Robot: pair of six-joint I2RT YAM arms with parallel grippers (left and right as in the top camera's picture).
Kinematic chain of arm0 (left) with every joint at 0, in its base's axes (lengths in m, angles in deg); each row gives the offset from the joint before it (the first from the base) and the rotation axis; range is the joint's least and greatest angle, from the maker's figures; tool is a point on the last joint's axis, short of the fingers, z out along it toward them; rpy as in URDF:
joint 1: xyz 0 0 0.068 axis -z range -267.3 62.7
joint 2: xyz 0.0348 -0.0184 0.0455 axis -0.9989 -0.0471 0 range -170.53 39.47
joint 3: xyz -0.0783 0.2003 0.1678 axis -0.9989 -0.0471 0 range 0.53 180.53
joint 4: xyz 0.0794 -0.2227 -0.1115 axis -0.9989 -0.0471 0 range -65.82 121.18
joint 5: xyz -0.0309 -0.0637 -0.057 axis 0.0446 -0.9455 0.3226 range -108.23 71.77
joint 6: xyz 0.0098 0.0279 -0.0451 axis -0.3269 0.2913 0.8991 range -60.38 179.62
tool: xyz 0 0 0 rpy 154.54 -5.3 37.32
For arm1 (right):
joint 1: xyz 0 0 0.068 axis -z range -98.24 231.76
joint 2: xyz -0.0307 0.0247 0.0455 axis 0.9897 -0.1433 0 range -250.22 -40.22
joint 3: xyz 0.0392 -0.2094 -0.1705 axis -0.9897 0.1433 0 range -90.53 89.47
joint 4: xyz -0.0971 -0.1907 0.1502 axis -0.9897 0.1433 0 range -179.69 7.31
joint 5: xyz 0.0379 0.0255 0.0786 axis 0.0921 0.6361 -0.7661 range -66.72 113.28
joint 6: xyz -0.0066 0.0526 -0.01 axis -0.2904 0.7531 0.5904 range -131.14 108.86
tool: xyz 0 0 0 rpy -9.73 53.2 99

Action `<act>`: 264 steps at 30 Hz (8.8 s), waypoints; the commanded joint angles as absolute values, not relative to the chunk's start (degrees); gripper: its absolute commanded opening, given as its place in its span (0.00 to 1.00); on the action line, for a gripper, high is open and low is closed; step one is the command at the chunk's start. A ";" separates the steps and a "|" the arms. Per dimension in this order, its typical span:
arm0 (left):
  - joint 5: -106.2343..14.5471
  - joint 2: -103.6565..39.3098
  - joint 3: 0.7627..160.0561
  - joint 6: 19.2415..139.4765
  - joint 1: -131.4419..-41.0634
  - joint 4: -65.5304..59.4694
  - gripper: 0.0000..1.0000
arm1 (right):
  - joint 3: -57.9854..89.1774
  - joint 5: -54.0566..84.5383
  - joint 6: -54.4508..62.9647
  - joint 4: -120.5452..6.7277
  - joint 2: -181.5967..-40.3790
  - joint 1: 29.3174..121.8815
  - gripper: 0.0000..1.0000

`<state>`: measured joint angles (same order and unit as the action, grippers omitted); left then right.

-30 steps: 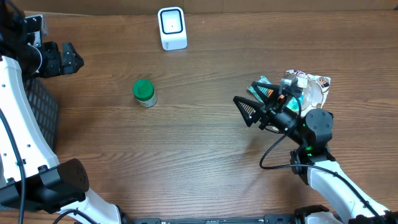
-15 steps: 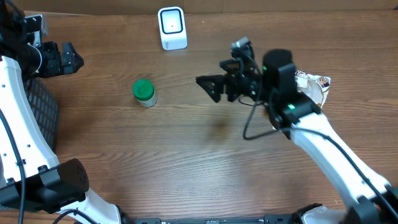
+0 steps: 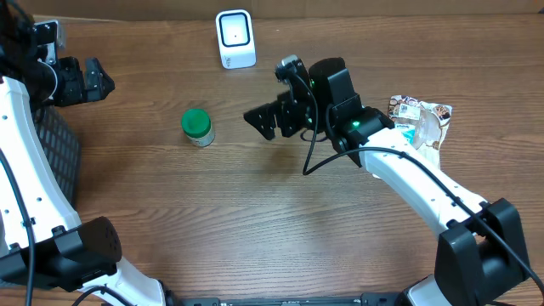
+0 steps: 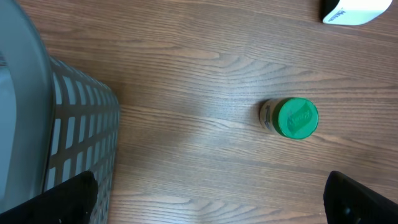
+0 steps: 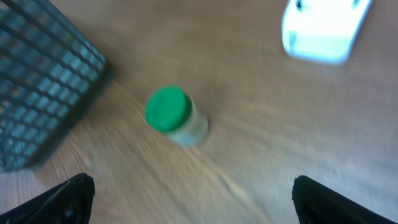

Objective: Scan the item barcode

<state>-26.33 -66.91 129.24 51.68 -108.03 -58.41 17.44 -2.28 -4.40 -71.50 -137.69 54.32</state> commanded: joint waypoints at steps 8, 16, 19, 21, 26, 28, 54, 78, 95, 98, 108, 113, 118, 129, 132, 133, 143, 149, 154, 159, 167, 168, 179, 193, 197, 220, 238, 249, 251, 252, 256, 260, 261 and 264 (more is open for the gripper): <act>-26.35 -66.17 130.11 50.61 -107.90 -58.34 1.00 | 16.13 0.04 -6.74 -51.43 -137.36 57.23 0.95; -26.33 -66.17 130.11 50.61 -107.90 -58.34 1.00 | -4.94 16.67 -11.33 -42.38 -143.39 48.44 1.00; -26.33 -66.17 130.11 50.61 -107.90 -58.34 0.99 | -12.09 16.61 -11.65 -43.65 -148.00 46.52 0.98; -26.35 -66.17 130.11 50.61 -107.90 -58.34 1.00 | -13.81 16.54 -11.55 -47.72 -150.87 45.21 0.95; -26.33 -66.17 130.11 50.61 -107.90 -58.34 1.00 | -13.79 13.61 -11.39 -53.97 -156.24 42.04 0.95; -26.33 -66.17 130.11 50.61 -107.90 -58.34 1.00 | -13.77 12.74 -11.41 -56.66 -159.70 40.09 1.00; -26.35 -66.17 130.11 50.61 -107.90 -58.34 1.00 | -13.73 13.35 -11.39 -72.77 -172.72 36.60 1.00; -26.35 -66.17 130.11 50.61 -107.90 -58.34 1.00 | -13.79 13.37 -11.81 -71.13 -169.84 38.26 0.71; -26.35 -66.17 130.11 50.61 -107.79 -58.34 0.99 | -12.89 9.07 -55.37 -29.95 -156.59 40.36 0.71; -26.35 -66.17 130.11 50.61 -107.79 -58.34 1.00 | -12.87 6.79 -57.93 -29.34 -156.70 40.44 0.72; -26.33 -66.17 130.11 50.61 -107.79 -58.34 0.99 | -12.87 14.99 -22.10 -52.99 -157.16 40.70 1.00; -26.33 -66.17 130.09 50.61 -107.79 -58.34 1.00 | -12.87 20.30 10.66 -59.85 -161.69 40.70 1.00; -26.33 -66.17 130.11 50.61 -107.90 -58.34 0.99 | -12.87 20.26 28.08 -59.28 -165.66 39.74 1.00; -26.35 -66.17 130.11 50.61 -107.90 -58.34 1.00 | -12.87 20.28 27.45 -65.95 -170.14 38.96 0.96; -26.33 -66.17 130.11 50.61 -107.90 -58.34 1.00 | -12.87 20.28 27.45 -67.63 -171.21 38.61 0.96; -26.33 -66.17 130.11 50.61 -107.90 -58.34 1.00 | -12.87 20.37 27.40 -68.04 -171.76 38.34 0.96; -26.33 -66.17 130.11 50.61 -107.90 -58.34 1.00 | -12.87 27.73 20.93 -65.75 -172.72 36.51 0.85; -26.35 -66.17 130.11 50.61 -107.90 -58.34 0.99 | -13.05 27.49 12.15 -61.60 -171.70 36.51 0.63; -26.35 -66.17 130.11 50.61 -107.90 -58.34 1.00 | -13.05 27.51 0.06 -58.06 -167.56 36.51 0.56; -26.33 -66.17 130.11 50.61 -107.90 -58.34 0.99 | -13.05 27.27 -20.51 -55.02 -163.78 36.51 0.52; -26.33 -66.17 130.11 50.61 -107.90 -58.34 1.00 | -13.03 -4.99 -67.02 -36.24 -163.32 37.40 0.51; -26.33 -66.17 130.11 50.61 -107.90 -58.34 1.00 | -13.03 -7.48 -71.87 -34.76 -163.32 37.67 0.48; -26.35 -66.17 130.11 50.61 -107.90 -58.34 1.00 | -12.85 -9.42 -77.34 -33.38 -163.61 41.67 0.56; -26.33 -66.17 130.11 50.61 -107.90 -58.34 1.00 | -12.92 -4.18 -54.39 -39.81 -163.61 41.78 1.00; -26.33 -66.17 130.11 50.61 -107.90 -58.34 1.00 | -15.95 4.98 -34.15 -40.72 -163.52 41.93 1.00; -26.33 -66.17 130.11 50.61 -107.90 -58.34 0.99 | -19.21 22.53 24.96 -24.02 -163.67 35.72 0.67; -26.35 -66.17 130.11 50.61 -107.90 -58.34 1.00 | -16.79 24.67 6.44 -22.74 -163.72 34.52 0.59; -26.33 -66.17 130.11 50.61 -107.90 -58.34 0.99 | -18.29 24.98 -38.06 -23.98 -163.65 34.69 0.67; -26.35 -66.17 130.11 50.61 -107.90 -58.34 1.00 | -18.97 26.25 -37.31 -24.16 -163.63 34.69 0.70; -26.33 -66.17 130.11 50.61 -107.90 -58.34 1.00 | -19.69 26.20 -36.13 -23.72 -163.63 34.69 0.72; -26.33 -66.17 130.11 50.61 -107.90 -58.34 0.99 | -25.40 26.20 -29.51 -19.33 -163.63 34.69 0.75; -26.33 -66.17 130.11 50.61 -107.90 -58.34 0.99 | -27.98 26.11 -19.11 -14.93 -163.63 34.91 0.78; -26.35 -66.17 130.11 50.61 -107.90 -58.34 0.99 | -27.84 25.85 -17.27 -14.43 -163.65 35.02 0.78; -26.35 -66.17 130.11 50.61 -107.90 -58.34 1.00 | -26.16 23.16 -11.46 -13.97 -163.65 35.22 0.76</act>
